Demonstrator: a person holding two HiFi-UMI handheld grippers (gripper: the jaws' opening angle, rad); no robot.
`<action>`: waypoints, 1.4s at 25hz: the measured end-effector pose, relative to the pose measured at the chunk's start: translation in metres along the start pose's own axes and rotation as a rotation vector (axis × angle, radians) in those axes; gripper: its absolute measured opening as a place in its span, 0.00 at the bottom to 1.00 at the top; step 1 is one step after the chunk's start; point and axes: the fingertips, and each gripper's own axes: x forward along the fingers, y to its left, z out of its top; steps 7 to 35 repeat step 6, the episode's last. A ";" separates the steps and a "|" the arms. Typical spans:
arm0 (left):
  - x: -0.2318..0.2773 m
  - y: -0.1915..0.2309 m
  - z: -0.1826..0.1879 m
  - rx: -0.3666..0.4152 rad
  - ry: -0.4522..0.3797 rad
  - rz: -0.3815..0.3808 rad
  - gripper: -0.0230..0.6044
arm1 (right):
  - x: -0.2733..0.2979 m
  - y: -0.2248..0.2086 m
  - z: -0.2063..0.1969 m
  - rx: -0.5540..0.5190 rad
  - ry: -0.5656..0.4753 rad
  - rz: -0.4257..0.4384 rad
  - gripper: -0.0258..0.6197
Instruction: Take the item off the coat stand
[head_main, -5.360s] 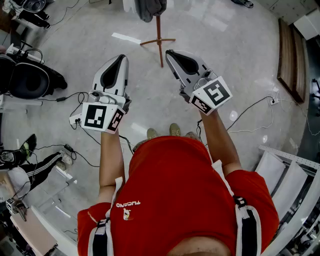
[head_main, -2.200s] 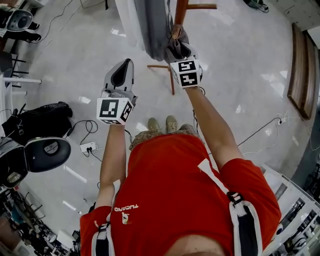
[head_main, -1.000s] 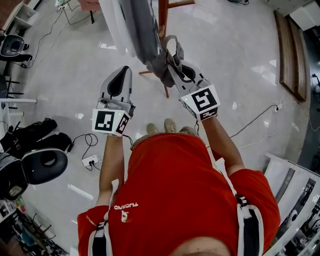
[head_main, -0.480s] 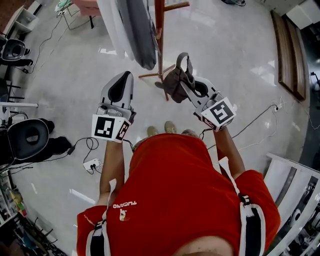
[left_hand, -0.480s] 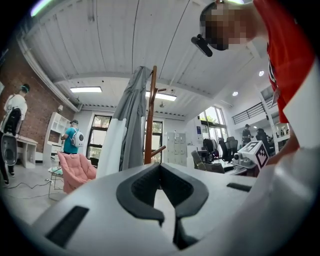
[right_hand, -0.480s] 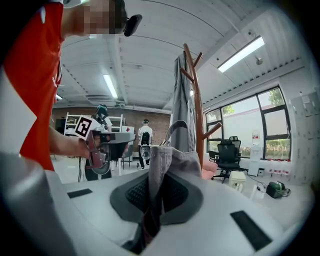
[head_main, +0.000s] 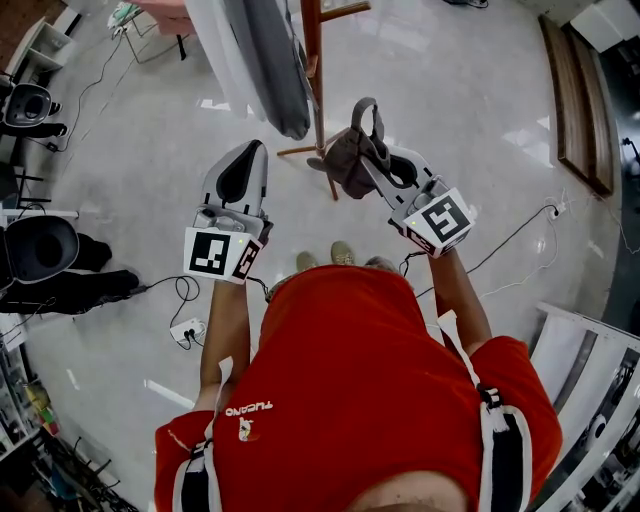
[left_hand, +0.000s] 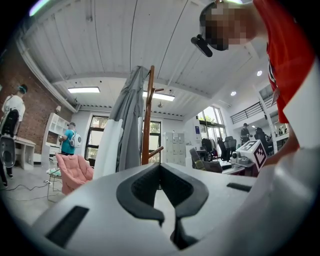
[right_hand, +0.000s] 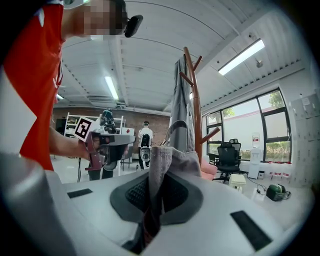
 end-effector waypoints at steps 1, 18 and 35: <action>0.000 -0.001 0.000 0.001 0.000 0.000 0.05 | 0.000 0.000 0.001 0.000 -0.001 0.003 0.08; -0.001 -0.004 0.002 0.003 0.000 0.003 0.05 | -0.002 0.002 0.002 0.004 -0.007 0.016 0.08; -0.001 -0.004 0.002 0.003 0.000 0.003 0.05 | -0.002 0.002 0.002 0.004 -0.007 0.016 0.08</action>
